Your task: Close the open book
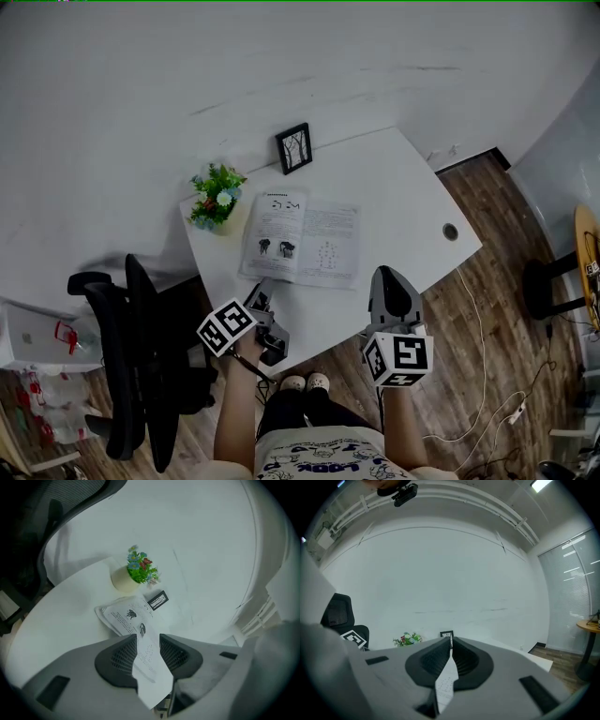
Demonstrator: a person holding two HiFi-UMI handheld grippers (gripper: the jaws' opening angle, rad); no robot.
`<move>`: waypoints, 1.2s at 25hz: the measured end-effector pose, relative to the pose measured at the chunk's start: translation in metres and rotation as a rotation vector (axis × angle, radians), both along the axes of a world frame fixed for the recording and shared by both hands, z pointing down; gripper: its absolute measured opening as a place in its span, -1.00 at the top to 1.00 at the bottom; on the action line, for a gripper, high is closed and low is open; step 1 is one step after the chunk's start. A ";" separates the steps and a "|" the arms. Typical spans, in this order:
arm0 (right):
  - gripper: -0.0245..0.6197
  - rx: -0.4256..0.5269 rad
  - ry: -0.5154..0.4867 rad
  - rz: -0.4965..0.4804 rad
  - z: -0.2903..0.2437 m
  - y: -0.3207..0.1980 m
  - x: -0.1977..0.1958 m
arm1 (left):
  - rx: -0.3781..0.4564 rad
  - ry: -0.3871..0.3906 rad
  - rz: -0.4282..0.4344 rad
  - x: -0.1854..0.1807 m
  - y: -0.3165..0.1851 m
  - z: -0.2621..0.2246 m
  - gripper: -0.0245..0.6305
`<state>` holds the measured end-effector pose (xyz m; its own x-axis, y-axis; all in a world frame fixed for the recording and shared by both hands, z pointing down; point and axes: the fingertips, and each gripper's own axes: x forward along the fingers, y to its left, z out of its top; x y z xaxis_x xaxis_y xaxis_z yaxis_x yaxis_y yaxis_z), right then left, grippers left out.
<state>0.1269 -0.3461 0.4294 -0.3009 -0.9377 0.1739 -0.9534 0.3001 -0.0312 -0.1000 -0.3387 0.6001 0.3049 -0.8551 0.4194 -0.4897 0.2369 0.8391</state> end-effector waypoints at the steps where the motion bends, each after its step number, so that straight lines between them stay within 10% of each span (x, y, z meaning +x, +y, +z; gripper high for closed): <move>1: 0.81 -0.002 0.002 0.001 0.001 0.000 0.000 | -0.009 0.014 -0.009 -0.002 -0.001 0.004 0.52; 30: 0.81 -0.015 0.024 0.064 0.009 -0.009 0.027 | -0.175 0.227 -0.206 -0.046 -0.027 0.091 0.38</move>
<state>0.1536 -0.3548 0.4382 -0.2364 -0.9519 0.1947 -0.9710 0.2386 -0.0121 -0.1459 -0.3661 0.6907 0.2356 -0.8296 0.5061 -0.2225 0.4609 0.8591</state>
